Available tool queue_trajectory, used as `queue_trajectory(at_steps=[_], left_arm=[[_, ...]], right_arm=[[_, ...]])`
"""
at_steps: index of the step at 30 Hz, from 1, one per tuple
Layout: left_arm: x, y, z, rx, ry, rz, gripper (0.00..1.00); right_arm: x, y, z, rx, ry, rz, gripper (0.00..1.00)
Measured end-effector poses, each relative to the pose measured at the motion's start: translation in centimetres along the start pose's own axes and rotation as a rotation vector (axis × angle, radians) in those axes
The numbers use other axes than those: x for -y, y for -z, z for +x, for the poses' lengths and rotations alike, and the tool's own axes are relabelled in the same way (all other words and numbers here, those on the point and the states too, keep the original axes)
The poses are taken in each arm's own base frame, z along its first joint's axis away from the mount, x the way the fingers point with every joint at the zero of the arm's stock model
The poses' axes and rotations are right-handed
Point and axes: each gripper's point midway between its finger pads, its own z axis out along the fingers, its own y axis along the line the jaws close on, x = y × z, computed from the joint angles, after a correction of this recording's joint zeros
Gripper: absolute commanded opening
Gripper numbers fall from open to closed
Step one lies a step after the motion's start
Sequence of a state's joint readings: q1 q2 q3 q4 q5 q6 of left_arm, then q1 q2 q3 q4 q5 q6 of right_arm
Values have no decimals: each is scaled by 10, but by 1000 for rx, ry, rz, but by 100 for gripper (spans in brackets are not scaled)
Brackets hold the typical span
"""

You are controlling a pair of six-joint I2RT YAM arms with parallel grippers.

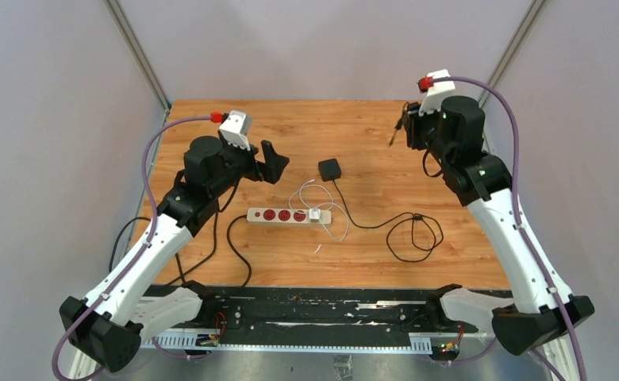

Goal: Insert the plug

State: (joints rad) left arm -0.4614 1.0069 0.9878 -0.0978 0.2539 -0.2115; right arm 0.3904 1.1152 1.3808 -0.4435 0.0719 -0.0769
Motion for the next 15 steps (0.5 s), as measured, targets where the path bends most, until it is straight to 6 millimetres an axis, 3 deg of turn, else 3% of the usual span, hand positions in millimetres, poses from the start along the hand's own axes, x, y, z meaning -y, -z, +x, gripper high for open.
queue_trajectory(at_steps=[2, 4, 11, 15], left_arm=[[-32, 5, 19, -60, 77, -196, 100], [-56, 11, 43, -136, 136, -340, 100], [-75, 16, 133, -386, 276, -430, 100], [-90, 18, 165, -482, 349, -476, 100]], right_arm=[[18, -10, -3, -14, -20, 83, 0], [23, -23, 0, -42, -32, 114, 0], [14, -78, 44, -201, -53, 105, 0], [-9, -106, 72, -280, -104, 14, 0]])
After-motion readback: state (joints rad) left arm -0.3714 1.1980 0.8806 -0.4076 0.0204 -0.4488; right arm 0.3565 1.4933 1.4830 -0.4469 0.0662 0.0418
